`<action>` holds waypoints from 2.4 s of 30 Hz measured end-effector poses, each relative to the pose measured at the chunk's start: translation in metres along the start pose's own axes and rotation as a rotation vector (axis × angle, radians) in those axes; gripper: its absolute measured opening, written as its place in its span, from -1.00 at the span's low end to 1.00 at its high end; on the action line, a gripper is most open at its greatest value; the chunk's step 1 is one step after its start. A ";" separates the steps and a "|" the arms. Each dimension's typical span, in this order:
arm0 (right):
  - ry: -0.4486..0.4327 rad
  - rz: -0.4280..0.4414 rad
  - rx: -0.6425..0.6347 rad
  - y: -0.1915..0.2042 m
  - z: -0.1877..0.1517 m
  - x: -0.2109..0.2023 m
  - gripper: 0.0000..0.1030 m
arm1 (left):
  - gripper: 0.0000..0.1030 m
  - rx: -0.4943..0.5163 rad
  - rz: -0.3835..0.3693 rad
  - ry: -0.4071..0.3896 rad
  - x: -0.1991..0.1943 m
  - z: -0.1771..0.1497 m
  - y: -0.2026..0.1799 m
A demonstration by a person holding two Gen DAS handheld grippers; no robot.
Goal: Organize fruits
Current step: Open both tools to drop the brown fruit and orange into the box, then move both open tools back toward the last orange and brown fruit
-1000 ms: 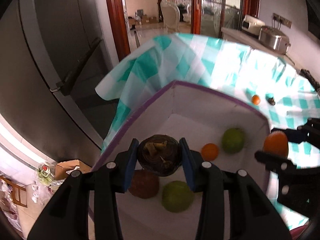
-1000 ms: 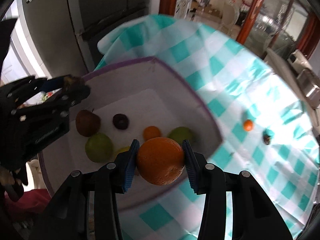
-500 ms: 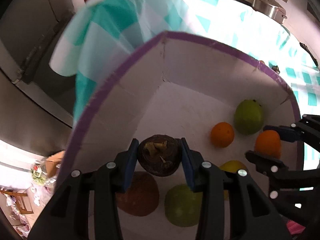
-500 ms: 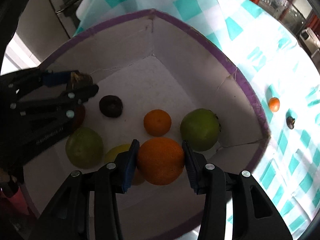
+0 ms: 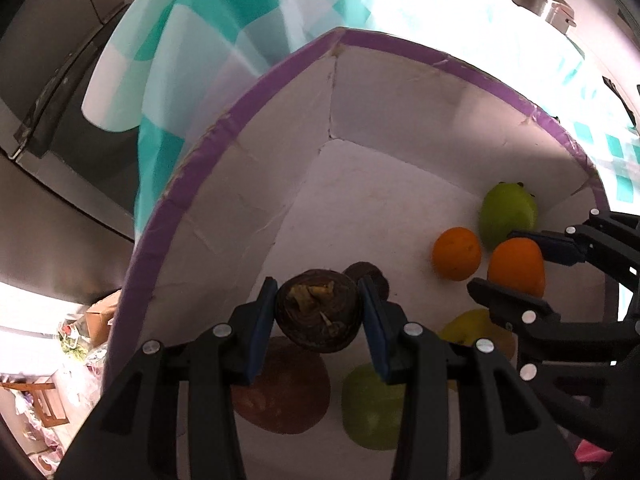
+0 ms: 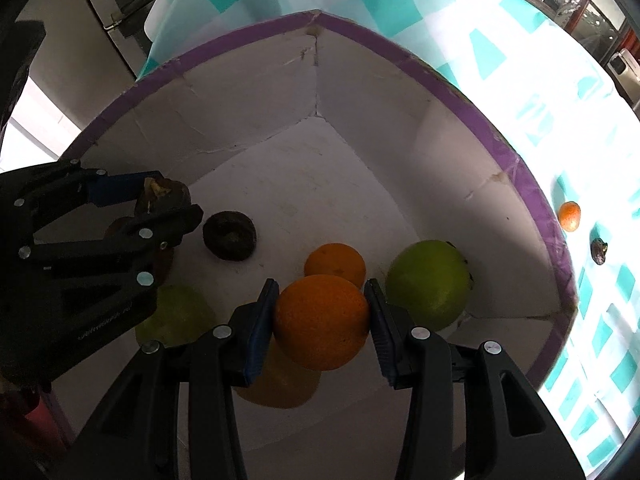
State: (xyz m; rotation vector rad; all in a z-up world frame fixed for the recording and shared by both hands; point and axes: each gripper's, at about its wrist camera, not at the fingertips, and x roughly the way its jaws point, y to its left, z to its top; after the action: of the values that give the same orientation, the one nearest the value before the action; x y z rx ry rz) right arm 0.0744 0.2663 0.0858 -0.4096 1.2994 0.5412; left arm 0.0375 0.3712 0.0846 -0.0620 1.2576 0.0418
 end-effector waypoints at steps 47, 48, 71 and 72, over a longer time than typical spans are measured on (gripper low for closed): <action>-0.302 0.138 0.396 -0.282 -0.268 -0.103 0.43 | 0.96 0.252 0.134 -0.399 -0.115 -0.070 -0.344; -0.291 0.132 0.435 -0.292 -0.277 -0.097 0.43 | 0.96 0.286 0.112 -0.380 -0.109 -0.070 -0.355; -0.152 -0.013 0.596 -0.355 -0.206 -0.008 0.43 | 0.67 -0.091 -0.001 -0.214 0.113 0.177 -0.335; -0.169 -0.024 0.595 -0.358 -0.193 -0.005 0.43 | 0.59 -0.102 -0.006 -0.207 0.124 0.179 -0.333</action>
State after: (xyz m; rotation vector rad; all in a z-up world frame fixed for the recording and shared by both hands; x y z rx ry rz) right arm 0.1320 -0.1345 0.0416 0.1132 1.2227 0.1463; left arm 0.2677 0.0508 0.0300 -0.1462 1.0483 0.1047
